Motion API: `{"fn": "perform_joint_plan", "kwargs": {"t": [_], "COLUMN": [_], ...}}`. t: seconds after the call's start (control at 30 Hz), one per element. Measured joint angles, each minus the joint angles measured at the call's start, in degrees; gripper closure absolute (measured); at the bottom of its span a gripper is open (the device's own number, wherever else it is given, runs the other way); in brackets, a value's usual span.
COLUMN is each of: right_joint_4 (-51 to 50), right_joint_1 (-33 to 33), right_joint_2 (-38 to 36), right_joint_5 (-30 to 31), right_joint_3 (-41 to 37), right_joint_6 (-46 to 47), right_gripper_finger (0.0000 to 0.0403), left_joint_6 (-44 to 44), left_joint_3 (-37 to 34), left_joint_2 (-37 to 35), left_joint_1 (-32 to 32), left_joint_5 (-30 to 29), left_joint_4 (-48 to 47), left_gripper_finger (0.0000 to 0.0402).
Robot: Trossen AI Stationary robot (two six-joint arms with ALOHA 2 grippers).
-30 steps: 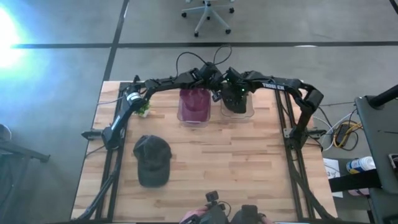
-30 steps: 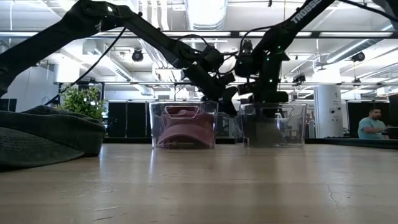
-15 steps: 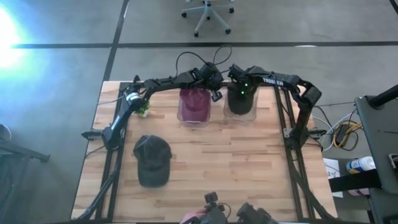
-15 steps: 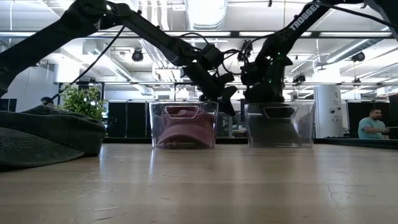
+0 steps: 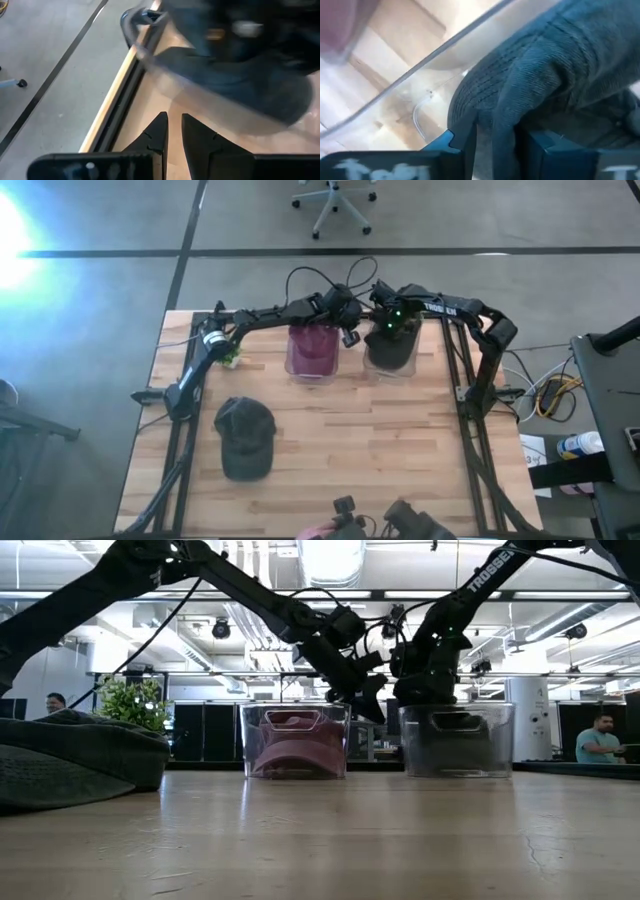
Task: Pick & Place hat
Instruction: Put the right black cap into the right transparent bin
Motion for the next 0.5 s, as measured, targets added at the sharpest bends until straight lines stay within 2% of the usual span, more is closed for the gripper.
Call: {"fn": "perform_joint_plan", "kwargs": {"t": [0.13, 0.5], "right_joint_4": [3.16, 0.49], "right_joint_1": [-0.18, 0.08], "right_joint_2": [0.00, -2.87], "right_joint_5": [-2.23, -2.82], "right_joint_3": [-0.01, 1.65], "right_joint_6": [-2.87, -9.71], "right_gripper_finger": [0.0289, 0.0208], "left_joint_6": [0.02, 0.35], "left_joint_3": [0.02, 0.02], "left_joint_2": [-0.14, -1.01], "left_joint_1": [-1.03, -1.69], "left_joint_5": [-0.02, -0.09], "left_joint_4": [-0.04, -0.14], "left_gripper_finger": [0.0353, 0.0353]}}
